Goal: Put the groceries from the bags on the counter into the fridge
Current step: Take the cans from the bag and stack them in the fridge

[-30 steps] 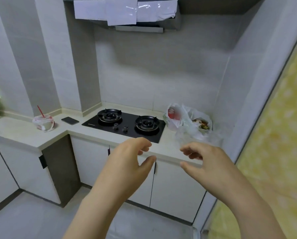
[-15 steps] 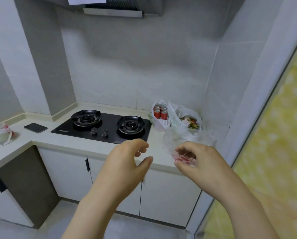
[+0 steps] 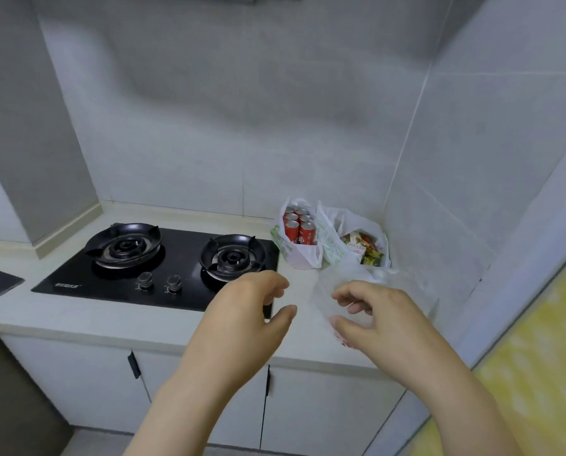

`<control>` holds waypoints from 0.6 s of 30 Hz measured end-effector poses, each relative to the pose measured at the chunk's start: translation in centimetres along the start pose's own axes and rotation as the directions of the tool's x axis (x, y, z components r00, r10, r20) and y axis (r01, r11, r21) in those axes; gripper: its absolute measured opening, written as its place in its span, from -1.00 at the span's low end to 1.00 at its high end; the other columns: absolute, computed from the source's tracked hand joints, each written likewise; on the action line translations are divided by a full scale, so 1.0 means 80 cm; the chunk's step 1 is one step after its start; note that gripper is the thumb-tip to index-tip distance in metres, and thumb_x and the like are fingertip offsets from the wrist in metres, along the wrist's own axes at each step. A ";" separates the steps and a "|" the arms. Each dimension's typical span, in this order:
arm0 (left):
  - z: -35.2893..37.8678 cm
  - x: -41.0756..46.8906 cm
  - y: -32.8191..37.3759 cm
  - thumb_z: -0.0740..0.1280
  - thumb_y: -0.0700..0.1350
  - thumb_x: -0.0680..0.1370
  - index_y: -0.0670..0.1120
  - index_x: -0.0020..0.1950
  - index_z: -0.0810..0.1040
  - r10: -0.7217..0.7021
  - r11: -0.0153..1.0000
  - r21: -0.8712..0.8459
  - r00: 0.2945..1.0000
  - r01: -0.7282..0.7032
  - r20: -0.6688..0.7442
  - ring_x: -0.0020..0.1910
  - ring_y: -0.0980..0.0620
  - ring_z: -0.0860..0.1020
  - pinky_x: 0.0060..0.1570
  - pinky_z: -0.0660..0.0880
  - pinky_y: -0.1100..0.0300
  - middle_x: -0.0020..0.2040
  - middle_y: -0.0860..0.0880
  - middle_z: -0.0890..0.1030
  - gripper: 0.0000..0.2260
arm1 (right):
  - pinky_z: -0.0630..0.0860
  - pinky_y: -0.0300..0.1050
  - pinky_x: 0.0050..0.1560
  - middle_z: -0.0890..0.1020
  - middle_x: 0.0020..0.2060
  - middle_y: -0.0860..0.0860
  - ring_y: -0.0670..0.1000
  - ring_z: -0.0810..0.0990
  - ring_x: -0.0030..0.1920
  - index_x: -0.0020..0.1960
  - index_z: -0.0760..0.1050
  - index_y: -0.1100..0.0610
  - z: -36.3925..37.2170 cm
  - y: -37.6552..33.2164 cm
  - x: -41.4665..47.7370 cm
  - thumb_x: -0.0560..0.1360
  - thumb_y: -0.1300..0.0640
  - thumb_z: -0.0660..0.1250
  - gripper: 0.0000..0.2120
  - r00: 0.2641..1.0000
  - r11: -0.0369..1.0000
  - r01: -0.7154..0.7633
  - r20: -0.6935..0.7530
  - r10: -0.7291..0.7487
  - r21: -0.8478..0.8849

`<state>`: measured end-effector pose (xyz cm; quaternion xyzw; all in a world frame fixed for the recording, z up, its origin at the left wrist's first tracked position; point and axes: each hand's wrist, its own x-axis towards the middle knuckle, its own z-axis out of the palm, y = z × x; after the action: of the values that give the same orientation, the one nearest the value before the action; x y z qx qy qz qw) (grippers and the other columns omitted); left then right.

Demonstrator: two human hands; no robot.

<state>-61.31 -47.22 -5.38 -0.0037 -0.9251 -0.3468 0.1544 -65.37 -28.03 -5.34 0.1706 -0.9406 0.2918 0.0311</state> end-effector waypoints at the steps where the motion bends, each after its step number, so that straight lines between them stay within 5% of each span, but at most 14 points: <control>1: 0.005 0.013 -0.004 0.35 0.00 0.51 0.07 0.17 0.53 -0.003 1.000 0.004 1.000 0.003 0.016 0.02 0.24 0.52 0.09 0.49 0.21 0.04 0.21 0.57 -0.76 | 0.51 -0.23 0.10 0.57 -0.01 -0.26 -0.25 0.51 0.05 0.16 0.52 -0.10 0.001 0.004 0.014 0.47 0.00 0.37 -0.74 1.000 1.000 -0.007 0.003 0.007 -0.008; 18: 0.111 0.242 -0.027 0.38 -0.01 0.50 0.05 0.18 0.56 -0.102 0.994 0.037 0.995 0.102 0.000 0.05 0.24 0.55 0.13 0.52 0.21 0.06 0.18 0.60 -0.74 | 0.47 -0.27 0.13 0.58 0.05 -0.21 -0.23 0.53 0.05 0.18 0.52 -0.08 -0.007 0.135 0.262 0.48 0.00 0.36 -0.73 0.997 0.997 0.036 0.065 -0.040 0.063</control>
<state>-82.52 -45.08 -7.47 0.0461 -0.9305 -0.3371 0.1356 -88.72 -25.74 -7.38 0.1991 -0.9283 0.3142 0.0001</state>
